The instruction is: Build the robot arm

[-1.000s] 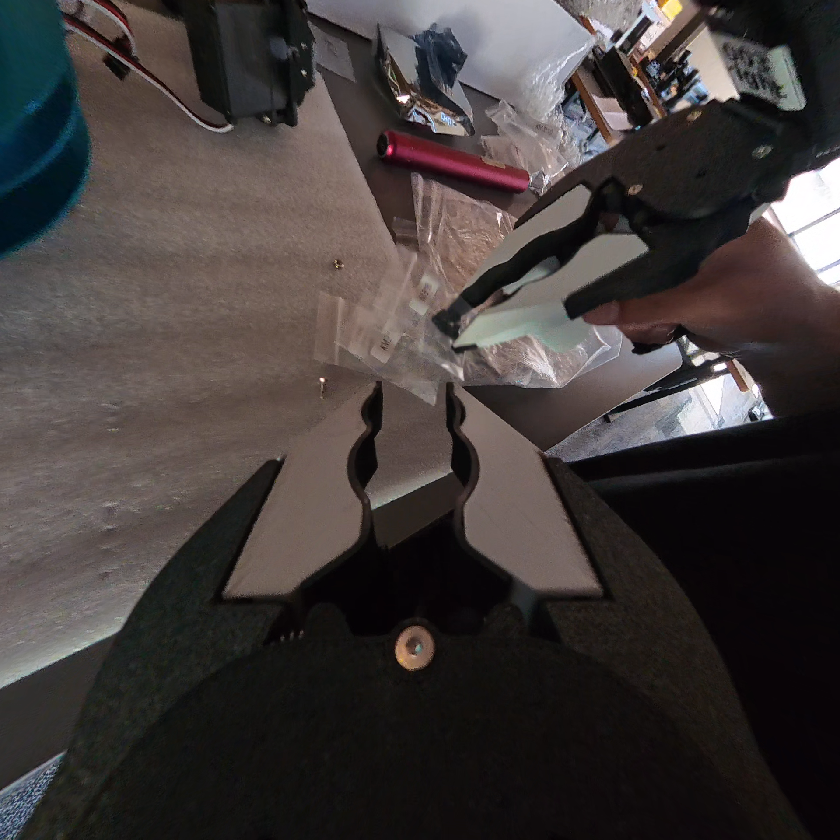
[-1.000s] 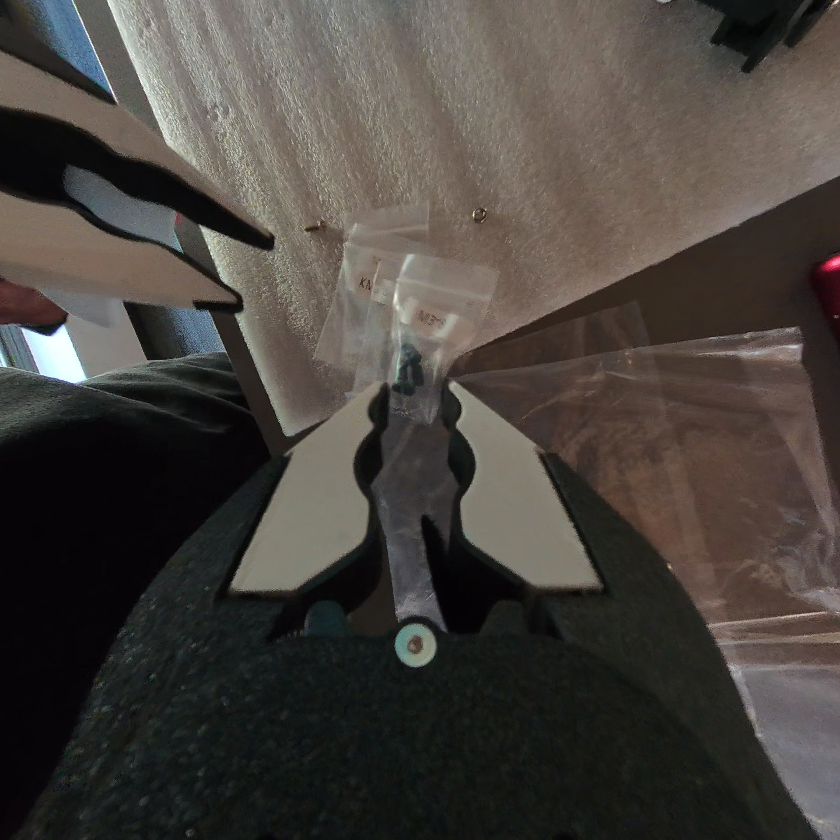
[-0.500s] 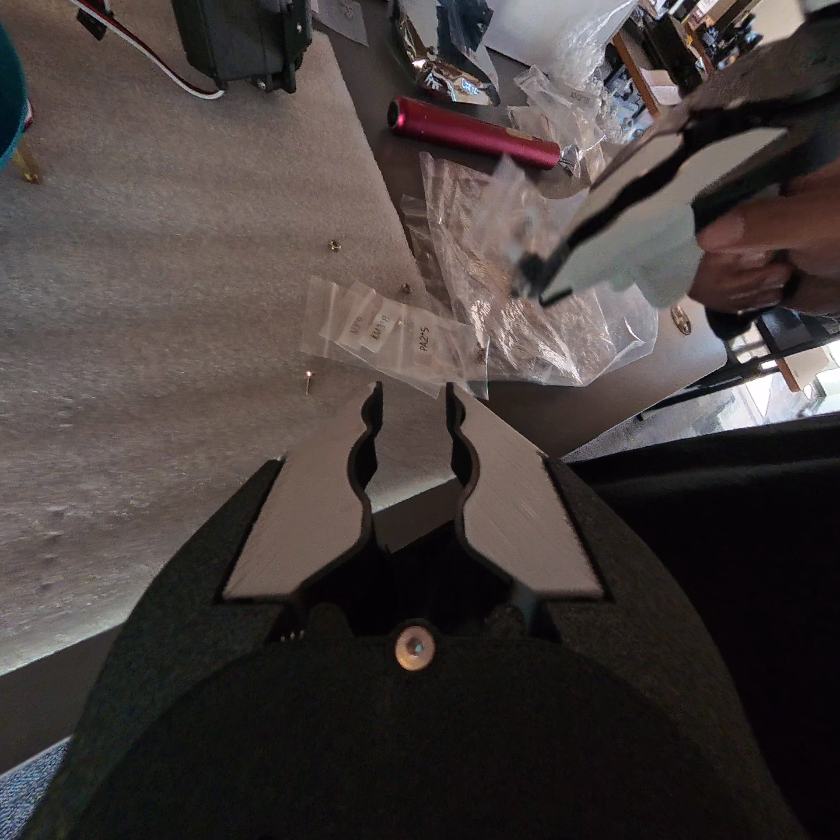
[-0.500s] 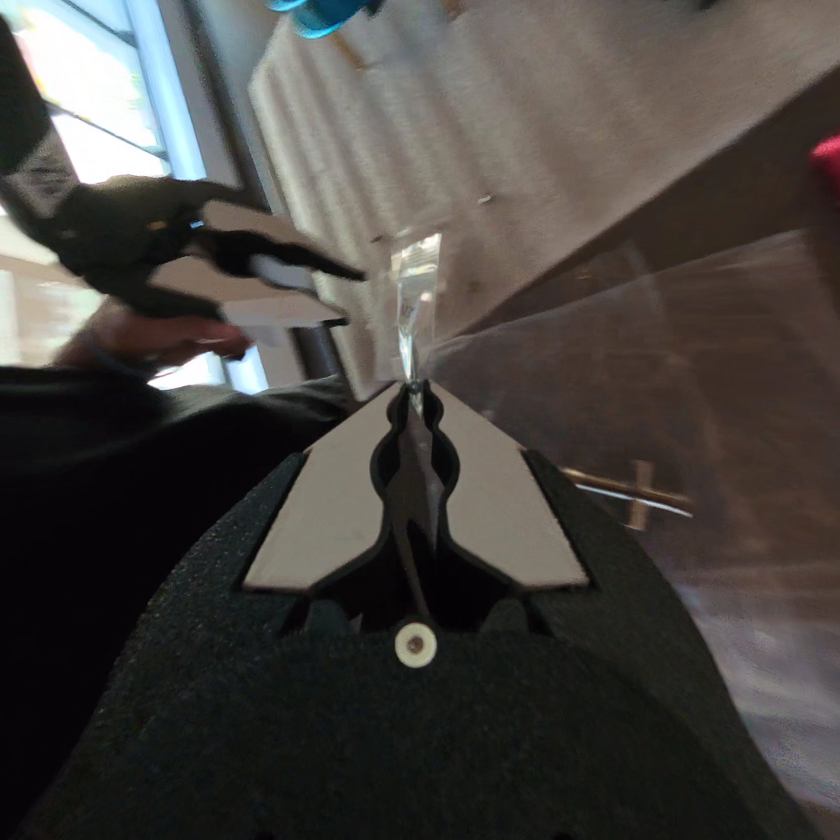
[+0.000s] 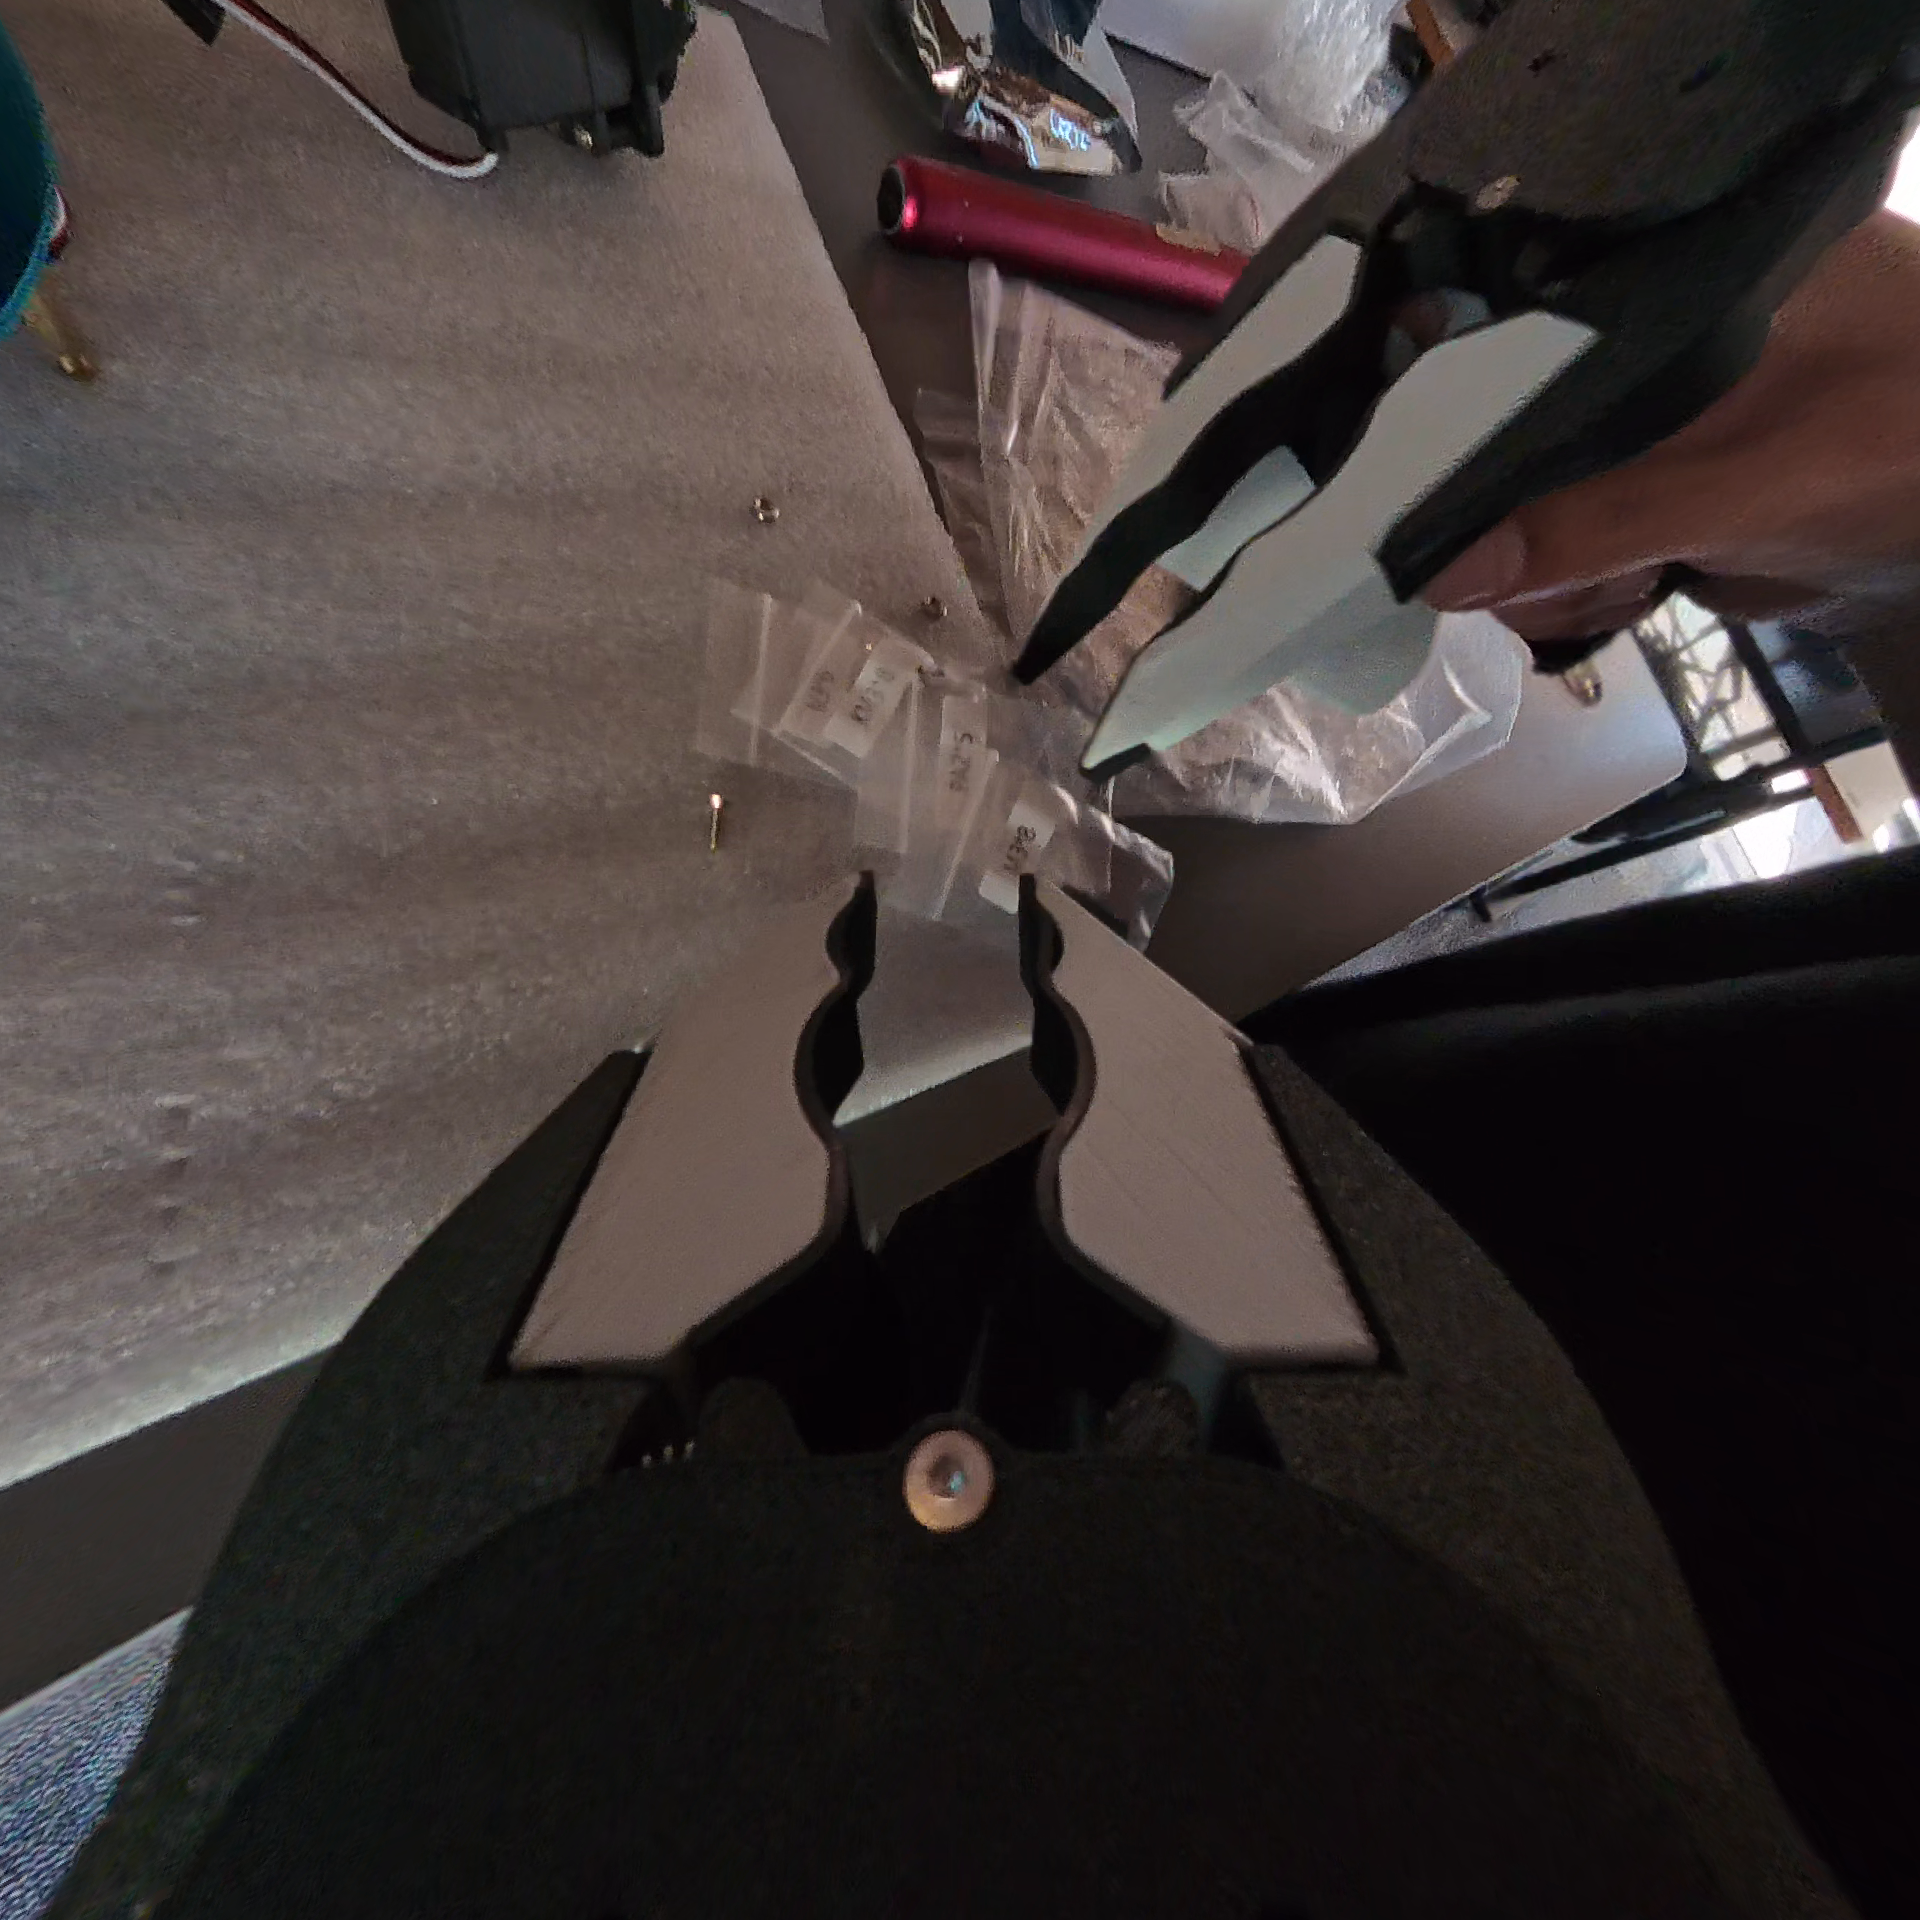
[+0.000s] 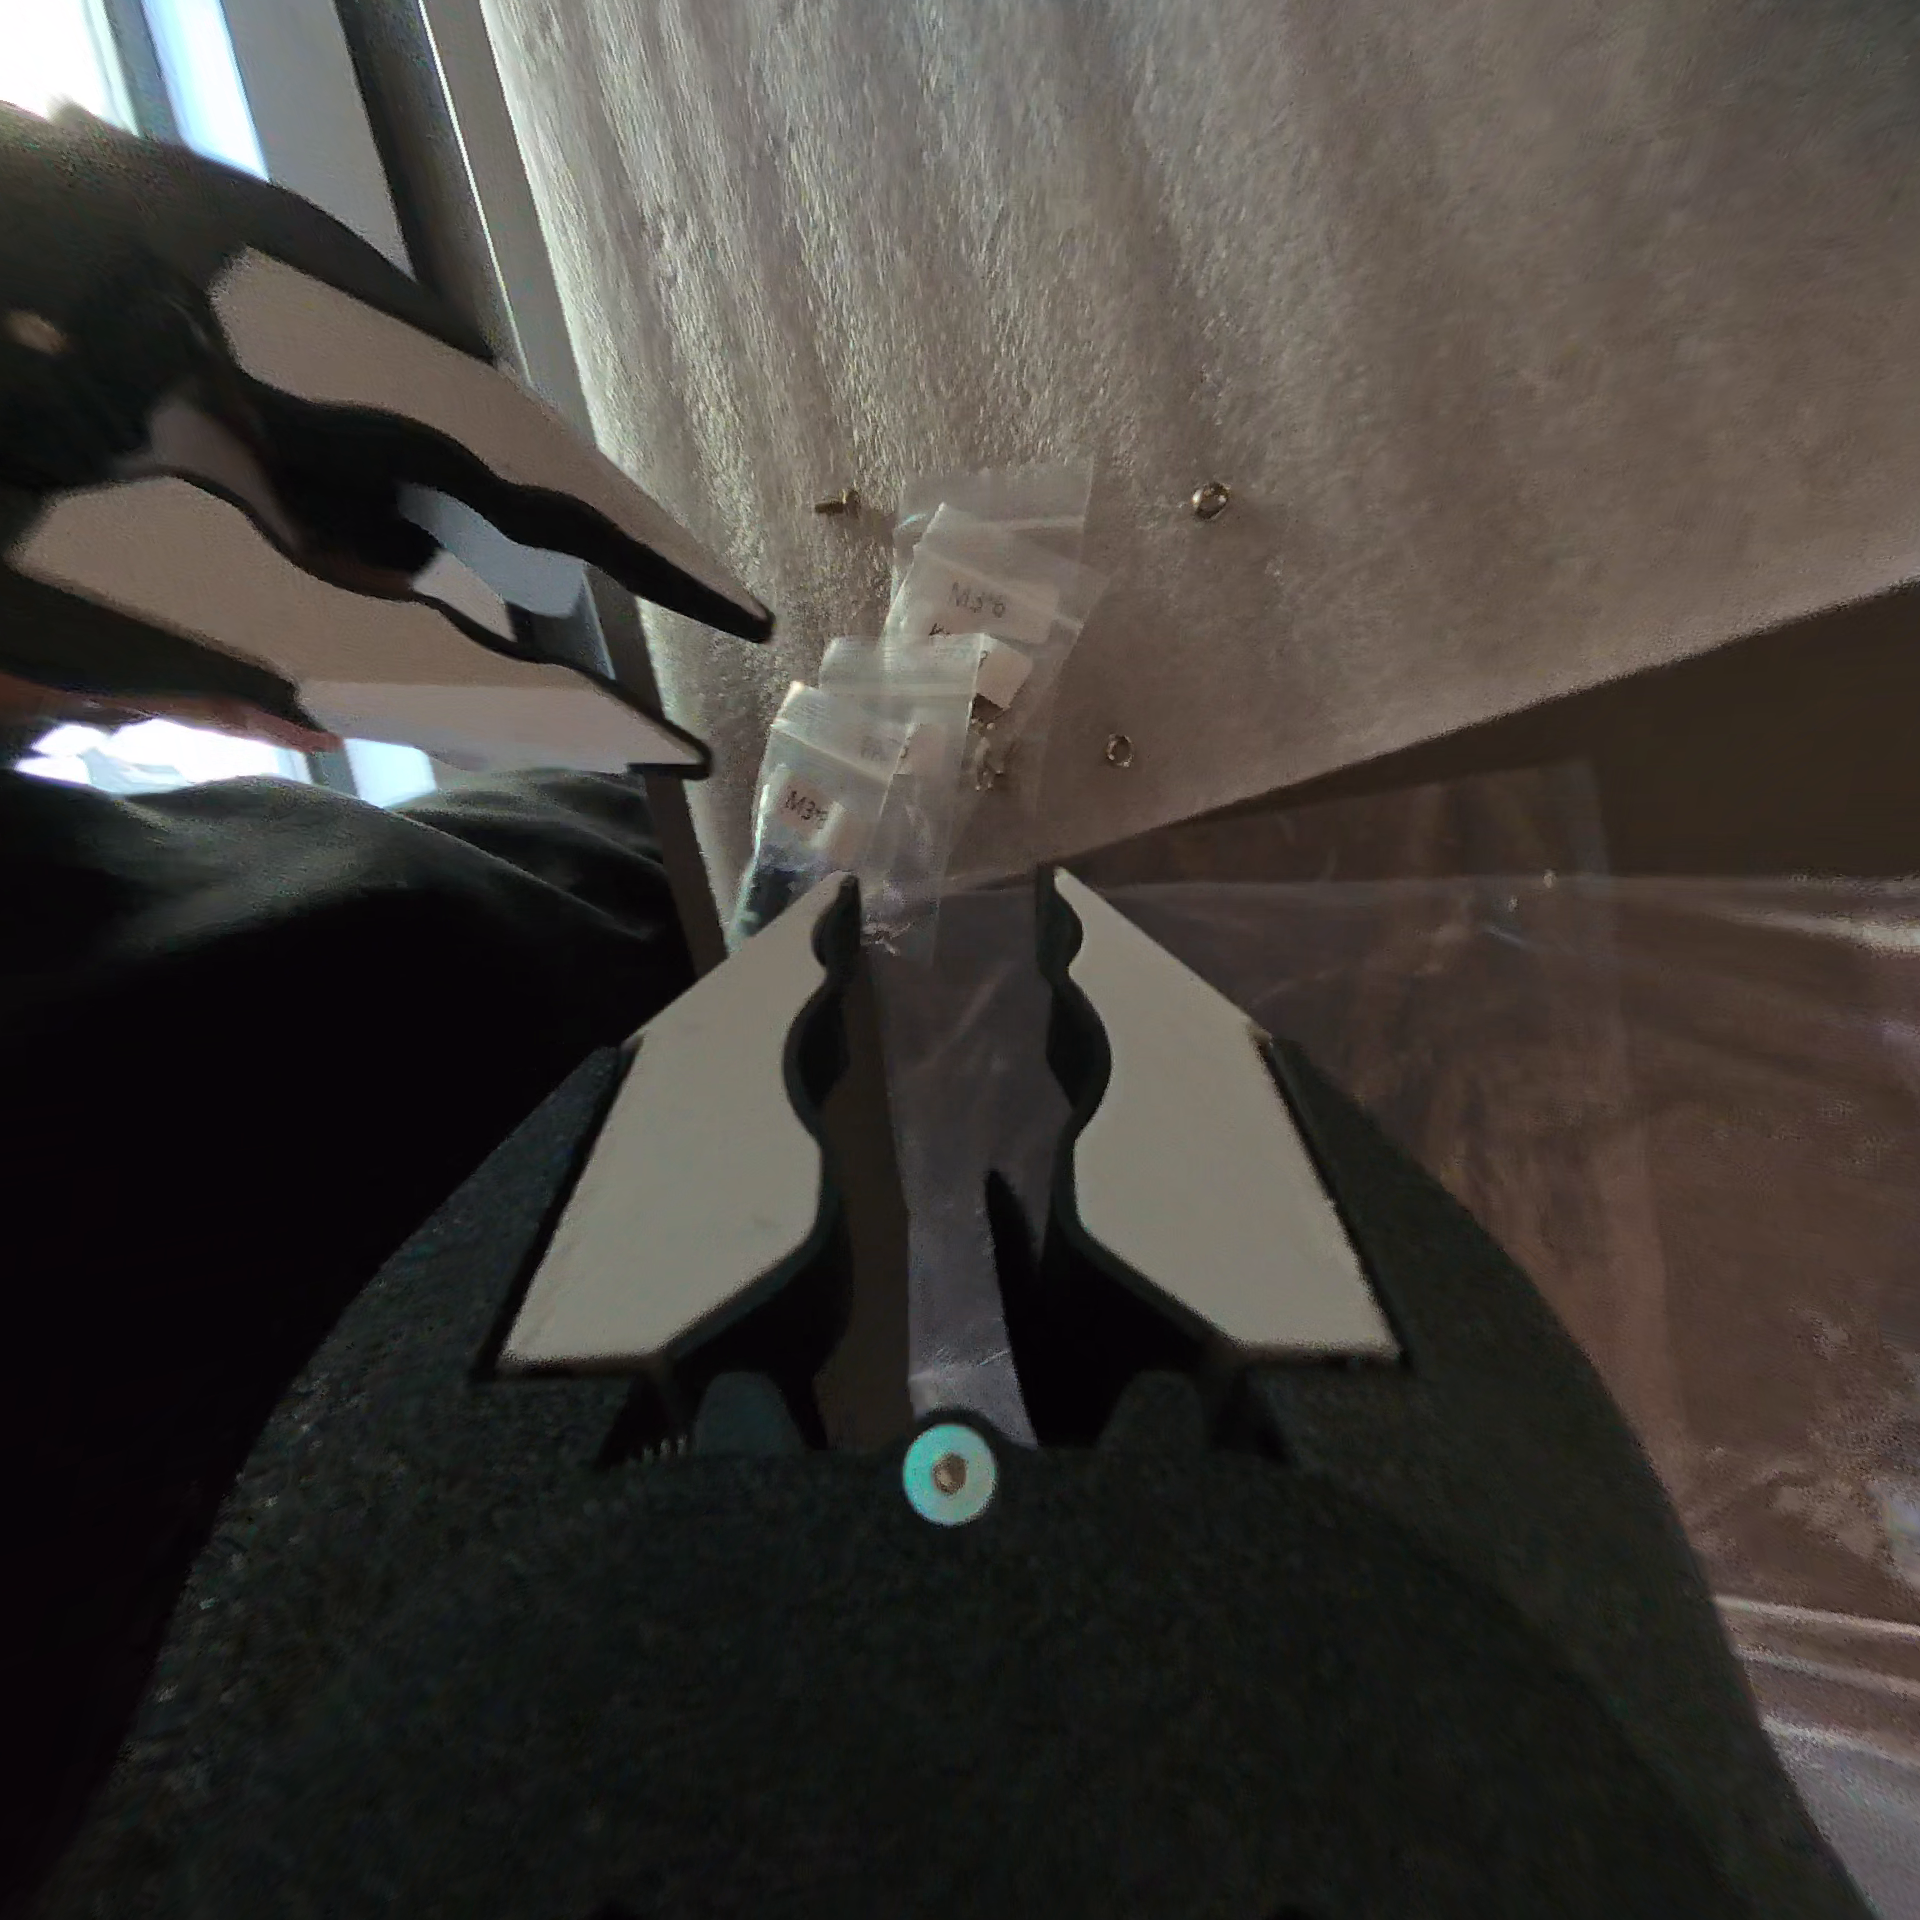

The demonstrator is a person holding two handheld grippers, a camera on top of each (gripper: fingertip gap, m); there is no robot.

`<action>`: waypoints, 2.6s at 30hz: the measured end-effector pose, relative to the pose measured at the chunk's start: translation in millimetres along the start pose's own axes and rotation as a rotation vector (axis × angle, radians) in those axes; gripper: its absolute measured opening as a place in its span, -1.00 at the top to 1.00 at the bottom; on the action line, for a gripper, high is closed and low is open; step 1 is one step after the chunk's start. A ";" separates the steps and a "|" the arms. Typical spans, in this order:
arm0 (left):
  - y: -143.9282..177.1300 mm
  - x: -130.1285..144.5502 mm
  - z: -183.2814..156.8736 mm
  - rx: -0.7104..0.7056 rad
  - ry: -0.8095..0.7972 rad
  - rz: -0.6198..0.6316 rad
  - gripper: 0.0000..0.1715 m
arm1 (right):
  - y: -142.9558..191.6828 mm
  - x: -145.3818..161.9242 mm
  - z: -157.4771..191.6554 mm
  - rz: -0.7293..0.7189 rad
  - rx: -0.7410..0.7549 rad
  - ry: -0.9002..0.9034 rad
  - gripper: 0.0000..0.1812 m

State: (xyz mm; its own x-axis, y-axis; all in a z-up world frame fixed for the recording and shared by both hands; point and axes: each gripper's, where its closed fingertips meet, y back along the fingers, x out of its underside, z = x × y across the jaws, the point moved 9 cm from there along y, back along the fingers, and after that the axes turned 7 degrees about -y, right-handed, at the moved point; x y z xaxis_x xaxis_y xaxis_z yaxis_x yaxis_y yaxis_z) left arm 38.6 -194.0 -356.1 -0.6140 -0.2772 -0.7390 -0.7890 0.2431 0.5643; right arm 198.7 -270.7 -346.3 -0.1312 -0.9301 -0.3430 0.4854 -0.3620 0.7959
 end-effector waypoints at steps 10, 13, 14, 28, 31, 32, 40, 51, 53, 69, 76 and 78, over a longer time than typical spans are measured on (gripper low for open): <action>3.5 2.8 -14.7 -0.017 -0.186 -0.009 0.70 | 29.0 -7.6 -7.2 -0.050 0.004 0.010 1.00; 0.1 3.0 -16.2 -0.023 -0.210 -0.005 0.70 | 39.3 -6.7 -12.3 -0.082 -0.008 -0.019 1.00; -1.6 3.4 -16.1 -0.027 -0.215 0.001 0.70 | 40.5 -6.6 -13.8 -0.084 -0.010 -0.025 1.00; -3.7 7.3 -12.8 -0.045 -0.211 0.022 0.70 | 16.6 -16.2 -10.7 0.046 -0.146 0.068 0.99; -0.7 9.1 -10.1 -0.070 -0.216 0.032 0.70 | 8.3 -18.2 -16.2 0.100 -0.010 0.146 0.79; 0.4 9.5 -9.8 -0.077 -0.215 0.030 0.70 | 9.8 -21.7 -14.9 0.081 0.000 0.172 0.78; 1.6 13.4 -12.0 -0.087 -0.194 0.020 0.70 | -14.0 -50.4 -11.2 0.124 0.051 0.249 0.64; 1.6 16.9 -7.8 -0.088 -0.180 0.003 0.71 | -17.0 -45.2 5.4 0.131 0.277 0.398 0.82; 1.3 16.2 -7.6 -0.088 -0.187 0.004 0.71 | -6.0 -46.1 3.2 0.123 0.256 0.380 1.00; 0.9 14.3 -5.9 -0.095 -0.220 0.008 0.71 | 39.7 -49.4 13.3 -0.068 -0.267 0.122 1.00; 0.0 14.1 -9.6 -0.078 -0.226 0.004 0.71 | 8.6 -53.2 -15.1 0.037 -0.025 0.176 0.73; 2.8 14.8 -9.3 -0.090 -0.235 0.006 0.71 | 17.2 -53.8 -10.5 -0.008 0.043 0.227 0.71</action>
State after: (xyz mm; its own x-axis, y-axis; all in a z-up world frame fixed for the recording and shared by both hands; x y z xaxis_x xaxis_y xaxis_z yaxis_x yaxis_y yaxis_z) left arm 27.2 -206.0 -362.0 -0.6046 -0.0495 -0.7950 -0.7908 0.1573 0.5916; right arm 223.1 -226.3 -319.4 0.0650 -0.8912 -0.4489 0.4468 -0.3763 0.8117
